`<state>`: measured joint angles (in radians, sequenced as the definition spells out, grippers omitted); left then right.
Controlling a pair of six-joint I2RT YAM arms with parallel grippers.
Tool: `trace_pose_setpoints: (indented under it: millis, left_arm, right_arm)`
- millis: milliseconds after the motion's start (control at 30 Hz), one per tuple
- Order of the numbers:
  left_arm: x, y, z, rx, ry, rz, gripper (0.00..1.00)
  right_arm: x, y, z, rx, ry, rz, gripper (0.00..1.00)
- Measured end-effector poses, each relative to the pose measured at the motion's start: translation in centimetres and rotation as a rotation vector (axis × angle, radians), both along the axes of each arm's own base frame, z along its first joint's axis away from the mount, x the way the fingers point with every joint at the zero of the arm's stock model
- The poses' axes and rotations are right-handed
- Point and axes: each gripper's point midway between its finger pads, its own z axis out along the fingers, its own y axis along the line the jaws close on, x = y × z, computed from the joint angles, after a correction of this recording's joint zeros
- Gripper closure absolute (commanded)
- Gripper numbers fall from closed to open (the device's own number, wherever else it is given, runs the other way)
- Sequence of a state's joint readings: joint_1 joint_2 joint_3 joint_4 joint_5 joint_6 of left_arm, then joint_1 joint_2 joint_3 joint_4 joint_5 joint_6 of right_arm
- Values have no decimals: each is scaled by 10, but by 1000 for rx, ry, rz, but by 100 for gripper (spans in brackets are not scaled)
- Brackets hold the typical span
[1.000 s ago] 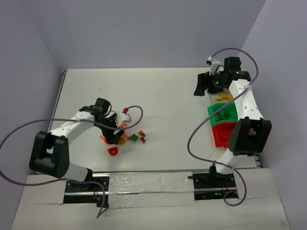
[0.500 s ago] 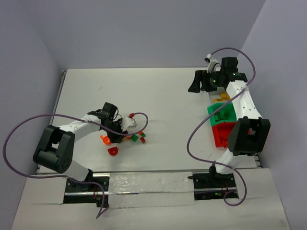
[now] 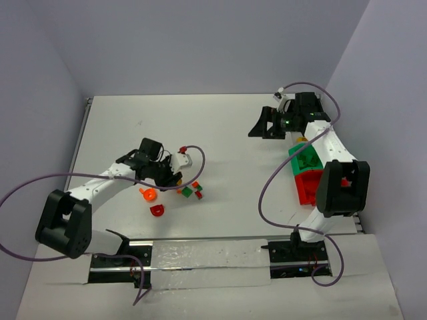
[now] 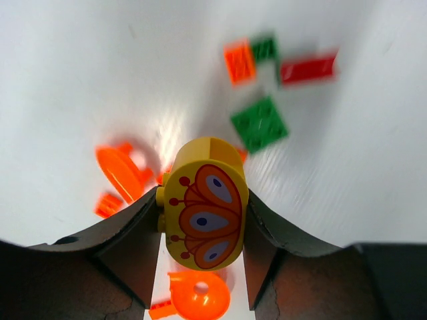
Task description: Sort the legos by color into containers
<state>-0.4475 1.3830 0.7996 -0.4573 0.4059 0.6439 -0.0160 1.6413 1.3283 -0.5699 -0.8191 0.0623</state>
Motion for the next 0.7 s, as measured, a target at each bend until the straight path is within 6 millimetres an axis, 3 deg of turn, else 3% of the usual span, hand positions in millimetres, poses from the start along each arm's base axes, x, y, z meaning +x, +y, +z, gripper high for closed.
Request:
trace_pose_setpoints:
  millis: [167, 367, 467, 700]
  left_arm:
    - [18, -50, 64, -188, -89, 19, 88]
    - [11, -70, 84, -266, -60, 40, 89]
    - [9, -73, 89, -274, -51, 48, 89]
    - [15, -87, 117, -327, -77, 55, 89]
  right_arm:
    - [-22, 59, 3, 121, 53, 115, 0]
    - [-50, 128, 20, 199, 58, 264, 0]
    - [-58, 149, 24, 238, 84, 299, 0]
    - [-70, 171, 13, 247, 152, 333, 0]
